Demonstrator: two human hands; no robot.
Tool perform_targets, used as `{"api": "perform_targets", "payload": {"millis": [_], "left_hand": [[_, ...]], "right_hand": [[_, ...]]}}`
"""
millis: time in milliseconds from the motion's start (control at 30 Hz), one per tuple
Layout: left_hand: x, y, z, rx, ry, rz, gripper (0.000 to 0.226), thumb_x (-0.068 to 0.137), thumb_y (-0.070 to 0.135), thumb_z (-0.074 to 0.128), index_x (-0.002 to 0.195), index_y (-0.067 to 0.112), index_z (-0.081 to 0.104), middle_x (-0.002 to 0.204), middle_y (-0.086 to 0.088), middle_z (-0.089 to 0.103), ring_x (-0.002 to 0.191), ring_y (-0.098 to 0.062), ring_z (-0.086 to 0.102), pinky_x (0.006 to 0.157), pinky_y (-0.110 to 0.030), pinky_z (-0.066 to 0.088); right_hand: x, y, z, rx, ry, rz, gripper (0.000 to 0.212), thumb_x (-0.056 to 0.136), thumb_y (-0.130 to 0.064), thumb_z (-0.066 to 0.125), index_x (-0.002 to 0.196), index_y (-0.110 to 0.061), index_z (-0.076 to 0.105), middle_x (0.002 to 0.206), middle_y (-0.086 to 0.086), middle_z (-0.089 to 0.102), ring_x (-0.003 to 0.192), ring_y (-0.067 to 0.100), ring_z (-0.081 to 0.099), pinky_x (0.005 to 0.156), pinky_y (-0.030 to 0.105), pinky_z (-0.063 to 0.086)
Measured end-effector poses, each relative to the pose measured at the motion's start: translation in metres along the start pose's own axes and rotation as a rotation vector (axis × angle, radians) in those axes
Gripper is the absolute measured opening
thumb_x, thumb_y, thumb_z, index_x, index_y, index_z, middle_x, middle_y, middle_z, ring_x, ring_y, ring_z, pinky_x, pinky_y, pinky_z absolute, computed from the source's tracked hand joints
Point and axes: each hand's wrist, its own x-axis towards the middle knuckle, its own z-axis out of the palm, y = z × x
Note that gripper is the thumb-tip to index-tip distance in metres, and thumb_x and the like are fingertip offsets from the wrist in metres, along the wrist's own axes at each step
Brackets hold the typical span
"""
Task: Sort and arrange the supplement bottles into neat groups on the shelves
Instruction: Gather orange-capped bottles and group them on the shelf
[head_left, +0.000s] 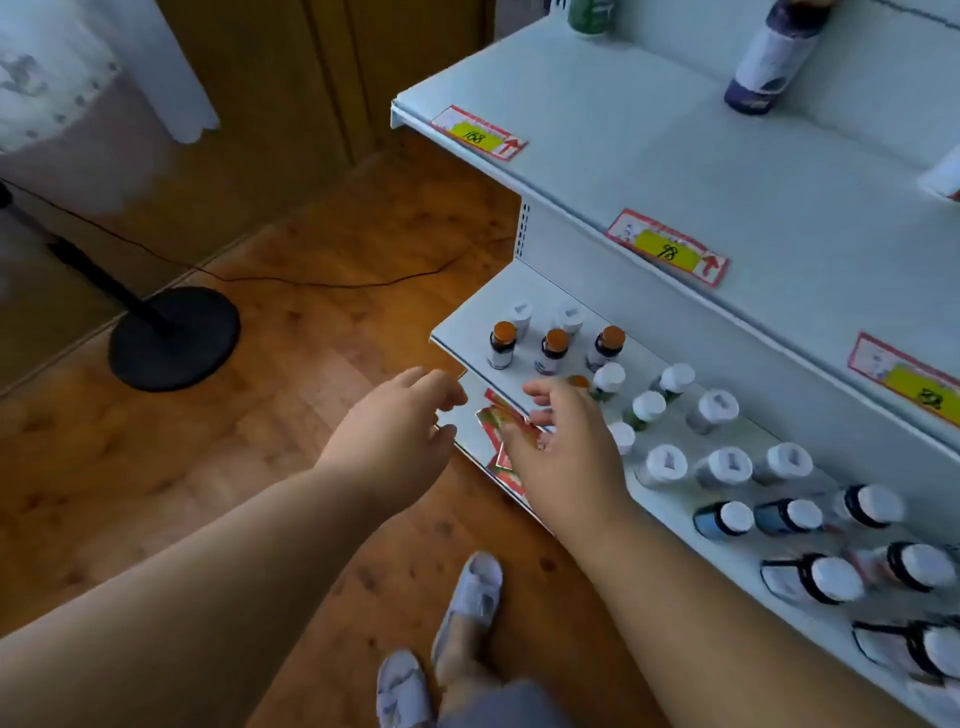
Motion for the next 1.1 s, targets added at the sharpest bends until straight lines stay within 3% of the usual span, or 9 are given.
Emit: {"api": "perform_targets", "payload": {"millis": [167, 333, 500, 600, 667, 800, 867, 933, 1100], "left_hand": [[0.108, -0.047, 0.075, -0.151, -0.018, -0.022, 0.025, 0.094, 0.021, 0.060, 0.117, 0.031, 0.057, 0.106, 0.015, 0.057, 0.088, -0.003, 0.053, 0.067, -0.012, 0.040], [0.187, -0.088, 0.156, -0.466, 0.032, -0.142, 0.026, 0.097, 0.018, 0.056, 0.120, 0.030, 0.055, 0.110, 0.014, 0.063, 0.099, -0.006, 0.061, 0.084, -0.025, 0.054], [0.252, -0.116, 0.217, -0.603, -0.013, -0.151, 0.042, 0.102, 0.009, 0.043, 0.138, 0.030, 0.048, 0.138, 0.013, 0.055, 0.123, -0.007, 0.056, 0.091, -0.028, 0.054], [0.278, -0.123, 0.232, -0.595, -0.079, -0.102, 0.052, 0.100, 0.002, 0.040, 0.142, 0.030, 0.048, 0.133, 0.010, 0.059, 0.113, -0.011, 0.058, 0.089, -0.028, 0.052], [0.286, -0.129, 0.232, -0.567, -0.089, -0.060, 0.047, 0.100, 0.006, 0.042, 0.141, 0.029, 0.052, 0.121, 0.005, 0.064, 0.098, -0.011, 0.057, 0.078, -0.022, 0.045], [0.265, -0.144, 0.209, -0.586, -0.165, -0.051, 0.026, 0.100, 0.015, 0.050, 0.115, 0.028, 0.067, 0.089, 0.008, 0.065, 0.068, -0.002, 0.056, 0.055, -0.015, 0.040], [0.242, -0.154, 0.188, -0.710, -0.240, -0.121, 0.015, 0.099, 0.020, 0.055, 0.104, 0.026, 0.068, 0.088, 0.010, 0.069, 0.073, -0.001, 0.063, 0.062, -0.016, 0.047], [0.218, -0.159, 0.160, -0.845, -0.345, -0.178, 0.008, 0.098, 0.019, 0.060, 0.100, 0.019, 0.068, 0.093, 0.001, 0.074, 0.088, -0.015, 0.071, 0.078, -0.030, 0.056], [0.151, -0.155, 0.061, -1.046, -0.559, -0.180, 0.011, 0.093, 0.014, 0.064, 0.102, 0.007, 0.062, 0.102, -0.016, 0.073, 0.098, -0.032, 0.071, 0.092, -0.048, 0.056]], "right_hand": [[0.097, 0.070, 0.072, 0.033, -0.007, 0.145, 0.037, 0.092, -0.028, 0.066, 0.124, -0.034, 0.050, 0.121, -0.008, 0.053, 0.104, 0.006, 0.058, 0.088, 0.037, 0.055], [0.166, 0.141, 0.130, 0.037, 0.147, 0.307, 0.031, 0.097, -0.018, 0.054, 0.126, -0.028, 0.054, 0.125, -0.008, 0.062, 0.115, 0.010, 0.059, 0.095, 0.032, 0.049], [0.211, 0.174, 0.170, 0.051, 0.231, 0.307, 0.046, 0.099, -0.009, 0.045, 0.140, -0.028, 0.045, 0.139, -0.011, 0.056, 0.130, 0.006, 0.049, 0.100, 0.021, 0.036], [0.233, 0.178, 0.188, 0.145, 0.256, 0.277, 0.053, 0.092, -0.005, 0.048, 0.139, -0.031, 0.045, 0.137, -0.010, 0.058, 0.129, 0.007, 0.051, 0.108, 0.031, 0.040], [0.239, 0.175, 0.193, 0.164, 0.296, 0.288, 0.050, 0.091, -0.008, 0.053, 0.134, -0.032, 0.048, 0.129, -0.010, 0.062, 0.121, 0.009, 0.057, 0.103, 0.035, 0.047], [0.219, 0.154, 0.194, 0.269, 0.283, 0.307, 0.040, 0.092, -0.009, 0.059, 0.128, -0.027, 0.053, 0.113, -0.006, 0.068, 0.088, -0.001, 0.065, 0.063, 0.010, 0.050], [0.195, 0.135, 0.192, 0.352, 0.244, 0.346, 0.042, 0.092, -0.013, 0.061, 0.129, -0.027, 0.049, 0.110, -0.007, 0.071, 0.092, 0.003, 0.069, 0.075, 0.023, 0.055], [0.169, 0.109, 0.184, 0.391, 0.201, 0.391, 0.042, 0.092, -0.019, 0.062, 0.130, -0.030, 0.046, 0.108, -0.008, 0.073, 0.098, 0.008, 0.070, 0.091, 0.040, 0.055], [0.094, 0.004, 0.146, 0.530, 0.184, 0.420, 0.034, 0.096, -0.015, 0.061, 0.124, -0.030, 0.050, 0.108, -0.002, 0.073, 0.097, 0.008, 0.070, 0.094, 0.040, 0.055]]}}
